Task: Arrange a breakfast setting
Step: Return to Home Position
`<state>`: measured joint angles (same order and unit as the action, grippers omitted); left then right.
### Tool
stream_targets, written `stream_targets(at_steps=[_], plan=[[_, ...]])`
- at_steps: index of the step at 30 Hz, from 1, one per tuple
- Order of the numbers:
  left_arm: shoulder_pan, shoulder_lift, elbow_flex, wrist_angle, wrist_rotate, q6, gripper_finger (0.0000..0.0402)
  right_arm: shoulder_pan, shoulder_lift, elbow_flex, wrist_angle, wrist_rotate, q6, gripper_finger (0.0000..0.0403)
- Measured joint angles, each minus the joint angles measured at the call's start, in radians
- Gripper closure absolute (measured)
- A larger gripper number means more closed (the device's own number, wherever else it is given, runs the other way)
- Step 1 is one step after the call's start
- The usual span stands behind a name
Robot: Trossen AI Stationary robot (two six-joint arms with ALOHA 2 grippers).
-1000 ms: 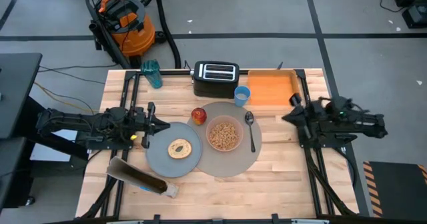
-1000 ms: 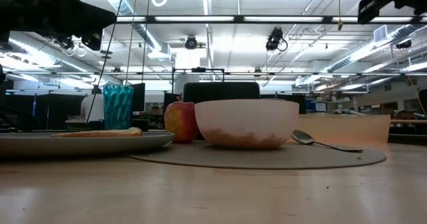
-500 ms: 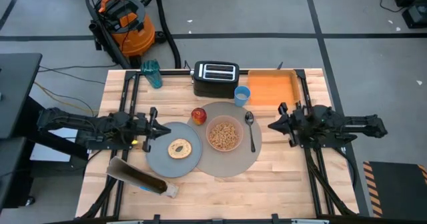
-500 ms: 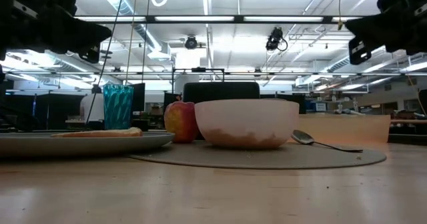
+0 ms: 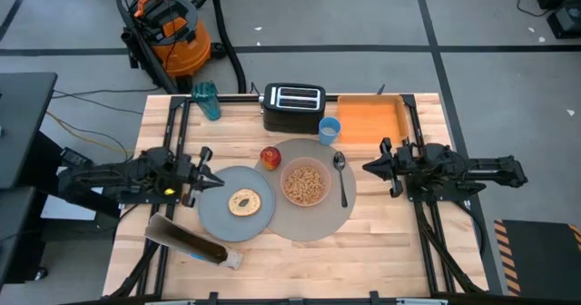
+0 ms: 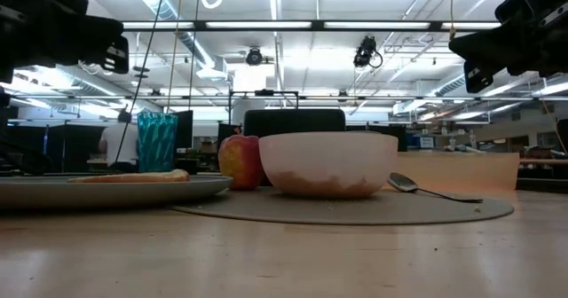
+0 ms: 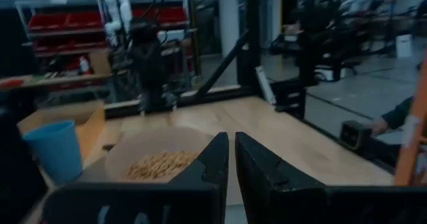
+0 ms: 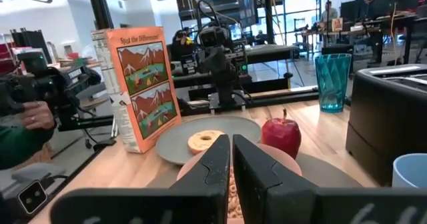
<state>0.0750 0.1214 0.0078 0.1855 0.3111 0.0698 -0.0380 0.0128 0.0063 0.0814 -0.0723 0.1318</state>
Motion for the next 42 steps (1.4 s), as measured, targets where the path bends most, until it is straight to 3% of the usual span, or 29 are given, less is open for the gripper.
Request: stream_targets(at_steps=[3,7,16,21,27,34,42], plan=[[0.044,-0.059,0.000,-0.047,0.025,-0.036,0.0368,0.000,0.000,0.000,0.000,0.000,0.000,0.0378],[0.060,-0.121,0.000,-0.107,-0.021,-0.111,0.0375,0.000,0.000,0.000,-0.001,0.000,0.000,0.0378],[0.040,-0.120,0.000,-0.076,-0.022,-0.159,0.0393,0.000,0.000,0.000,-0.001,0.000,0.000,0.0377],[0.040,-0.115,0.000,-0.100,-0.171,-0.031,0.0392,0.000,0.000,0.000,-0.001,0.000,0.000,0.0377],[0.039,-0.115,0.000,-0.094,-0.180,0.045,0.0387,0.000,0.000,0.000,-0.001,0.000,0.000,0.0377],[0.039,-0.115,-0.001,-0.094,-0.180,-0.100,0.0386,0.000,0.000,0.000,-0.001,0.000,0.000,0.0377],[0.039,-0.115,-0.001,-0.093,-0.180,-0.110,0.0386,0.000,0.000,0.000,-0.001,0.000,0.000,0.0377]])
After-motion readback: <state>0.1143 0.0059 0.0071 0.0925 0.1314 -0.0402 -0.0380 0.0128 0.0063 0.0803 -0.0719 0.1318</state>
